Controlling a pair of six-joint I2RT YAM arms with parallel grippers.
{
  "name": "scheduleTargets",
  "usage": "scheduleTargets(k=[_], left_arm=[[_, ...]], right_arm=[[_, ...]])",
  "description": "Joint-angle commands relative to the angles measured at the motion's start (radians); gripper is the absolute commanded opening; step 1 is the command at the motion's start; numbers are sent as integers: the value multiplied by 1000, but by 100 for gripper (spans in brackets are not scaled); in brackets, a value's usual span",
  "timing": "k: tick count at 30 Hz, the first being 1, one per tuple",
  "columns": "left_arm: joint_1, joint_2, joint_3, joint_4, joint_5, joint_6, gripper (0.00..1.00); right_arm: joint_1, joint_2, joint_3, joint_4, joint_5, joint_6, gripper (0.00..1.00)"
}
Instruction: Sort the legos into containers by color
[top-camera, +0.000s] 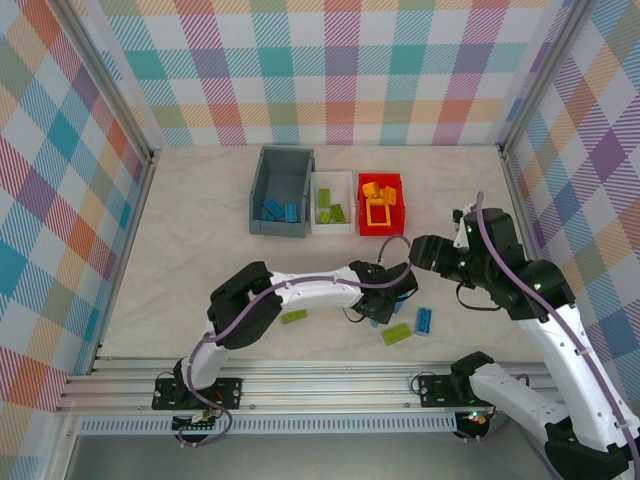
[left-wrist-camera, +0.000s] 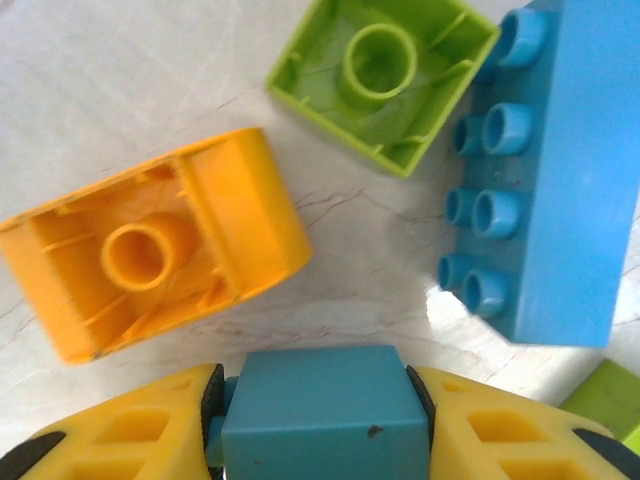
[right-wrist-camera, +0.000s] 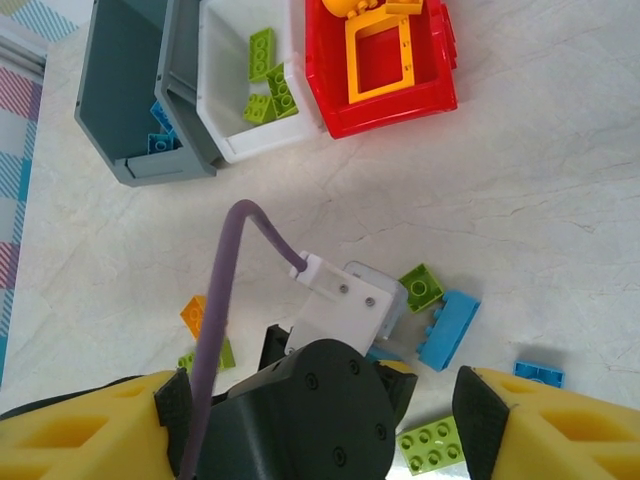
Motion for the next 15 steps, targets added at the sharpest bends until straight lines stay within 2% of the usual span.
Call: scheduleTargets(k=[1, 4, 6, 8, 11, 15], left_arm=[[13, -154, -28, -65, -70, -28, 40], [65, -273, -73, -95, -90, -38, 40], [121, -345, -98, -121, -93, -35, 40], [202, -410, -120, -138, -81, -19, 40], [368, -478, -142, -153, -40, 30, 40], [588, -463, -87, -144, 32, 115, 40]], right_arm=[[-1, -1, -15, 49, -86, -32, 70], [5, 6, -39, 188, -293, -89, 69], [58, 20, -34, 265, -359, -113, 69], [149, 61, -7, 310, -340, -148, 69], [300, 150, 24, 387, -274, -184, 69], [457, 256, -3, 608, -162, -235, 69]])
